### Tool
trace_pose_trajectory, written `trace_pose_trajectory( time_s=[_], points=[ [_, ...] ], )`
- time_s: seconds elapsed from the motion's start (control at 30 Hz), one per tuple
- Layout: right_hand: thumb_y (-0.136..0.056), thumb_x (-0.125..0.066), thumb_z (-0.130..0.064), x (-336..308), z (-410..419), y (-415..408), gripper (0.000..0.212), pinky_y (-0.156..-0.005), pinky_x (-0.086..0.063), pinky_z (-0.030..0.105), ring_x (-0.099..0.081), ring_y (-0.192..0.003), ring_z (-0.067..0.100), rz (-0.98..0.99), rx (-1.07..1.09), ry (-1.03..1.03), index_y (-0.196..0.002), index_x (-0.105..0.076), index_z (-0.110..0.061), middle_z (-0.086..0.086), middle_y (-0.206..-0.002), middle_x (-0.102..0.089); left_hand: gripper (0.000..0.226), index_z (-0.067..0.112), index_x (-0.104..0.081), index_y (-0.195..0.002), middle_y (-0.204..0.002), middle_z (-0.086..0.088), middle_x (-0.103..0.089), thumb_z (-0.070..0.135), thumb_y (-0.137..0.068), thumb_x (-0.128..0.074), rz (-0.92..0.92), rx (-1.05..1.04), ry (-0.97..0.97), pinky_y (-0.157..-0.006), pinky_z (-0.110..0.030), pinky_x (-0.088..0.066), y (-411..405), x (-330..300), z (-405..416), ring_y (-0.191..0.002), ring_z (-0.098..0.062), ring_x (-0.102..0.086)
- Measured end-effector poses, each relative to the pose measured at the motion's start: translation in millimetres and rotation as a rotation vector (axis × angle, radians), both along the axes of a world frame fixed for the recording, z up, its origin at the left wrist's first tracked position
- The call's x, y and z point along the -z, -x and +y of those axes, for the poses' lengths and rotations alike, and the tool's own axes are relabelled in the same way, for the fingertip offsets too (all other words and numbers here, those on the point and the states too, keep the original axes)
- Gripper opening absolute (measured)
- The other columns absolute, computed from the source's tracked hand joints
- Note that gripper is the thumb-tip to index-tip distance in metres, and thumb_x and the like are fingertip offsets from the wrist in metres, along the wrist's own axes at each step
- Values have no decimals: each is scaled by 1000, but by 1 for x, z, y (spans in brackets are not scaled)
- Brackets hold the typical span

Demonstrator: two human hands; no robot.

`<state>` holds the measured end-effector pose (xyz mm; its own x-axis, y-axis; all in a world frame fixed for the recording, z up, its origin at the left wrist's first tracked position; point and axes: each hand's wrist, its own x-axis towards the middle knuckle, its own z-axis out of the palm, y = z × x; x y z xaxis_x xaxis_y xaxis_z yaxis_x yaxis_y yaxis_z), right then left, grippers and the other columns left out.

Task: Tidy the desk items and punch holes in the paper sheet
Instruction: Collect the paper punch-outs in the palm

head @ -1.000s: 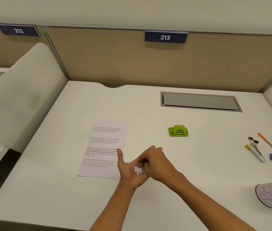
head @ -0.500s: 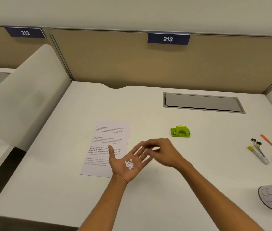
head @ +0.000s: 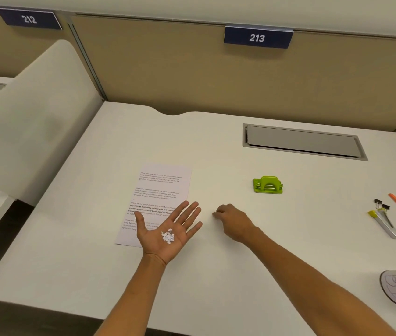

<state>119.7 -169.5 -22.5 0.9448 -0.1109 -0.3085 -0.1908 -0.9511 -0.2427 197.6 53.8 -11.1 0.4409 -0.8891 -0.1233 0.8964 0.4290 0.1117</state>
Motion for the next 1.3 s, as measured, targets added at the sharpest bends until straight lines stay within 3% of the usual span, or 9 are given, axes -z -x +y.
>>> trace_pose_trajectory(
  time_s=[0.2, 0.33, 0.43, 0.57, 0.8, 1.0, 1.1, 1.2, 1.3],
  points=[
    [-89, -41, 2, 27, 10, 42, 38, -66, -54, 42, -47, -121, 31, -109, -136, 76, -124, -56, -2, 12, -128, -55, 126, 5, -10, -154, -162, -22, -17, 88, -69, -52, 11, -13, 7, -122, -61, -6, 3, 6, 9, -150, -40, -15],
    [-89, -44, 4, 31, 6, 73, 47, -83, -54, 41, -47, -126, 25, -178, -95, -24, -133, -55, -9, 5, -134, -55, 126, 6, -11, -154, -161, -22, -19, 87, -68, -54, 38, -19, 8, -122, -61, -8, 5, 10, 10, -150, -40, -17],
    [-84, -48, 9, 19, 1, 74, 53, -97, -51, 35, -57, -117, 22, -377, 260, -251, -133, -58, -9, 7, -132, -58, 126, 4, -13, -154, -161, -23, -19, 87, -68, -55, 41, -6, 7, -121, -62, -9, 7, 11, 7, -149, -41, -17],
    [-78, -69, -3, 15, 2, 93, 51, -87, -56, 32, -62, -95, 19, -418, 651, -415, -129, -59, -5, 9, -125, -55, 124, 0, -24, -152, -160, -23, -21, 86, -68, -56, 50, -3, 11, -121, -62, -10, 10, 10, 3, -149, -42, -18],
    [-86, -62, -3, 24, 40, 86, 45, -94, -52, 28, -63, -98, 15, -291, 561, -426, -131, -59, -7, 6, -120, -61, 126, 5, -12, -154, -161, -23, -19, 86, -68, -55, 47, 5, -10, -122, -60, -10, 23, 7, -4, -150, -41, -17],
    [-93, -58, -14, 22, 32, 72, 51, -107, -44, 33, -44, -134, 24, -261, 338, -227, -142, -47, -12, 9, -148, -45, 125, 7, -9, -154, -162, -22, -17, 87, -69, -53, 39, 27, -43, -122, -59, -7, 31, 8, -12, -150, -41, -15],
    [-84, -68, -14, 20, 37, 79, 59, -92, -54, 37, -42, -137, 30, -171, 8, 34, -141, -50, -14, 14, -153, -40, 125, 5, -11, -154, -162, -23, -16, 87, -69, -52, 24, 43, -34, -122, -60, -7, 34, 11, -15, -150, -42, -13],
    [-55, -88, -15, 17, 45, 88, 51, -57, -58, 22, -70, -93, 22, -155, -120, 232, -104, -76, -12, 7, -109, -73, 124, 3, -20, -153, -161, -23, -18, 88, -69, -52, 31, 49, -42, -122, -61, -9, 38, 16, -20, -150, -42, -13],
    [-53, -85, -9, 14, 43, 101, 26, -34, -39, 19, -61, -68, 13, -140, -154, 279, -76, -74, -15, -3, -79, -67, 126, 4, -16, -154, -161, -23, -19, 87, -68, -54, 49, 47, -54, -122, -61, -8, 41, 20, -25, -150, -42, -15]
  ],
)
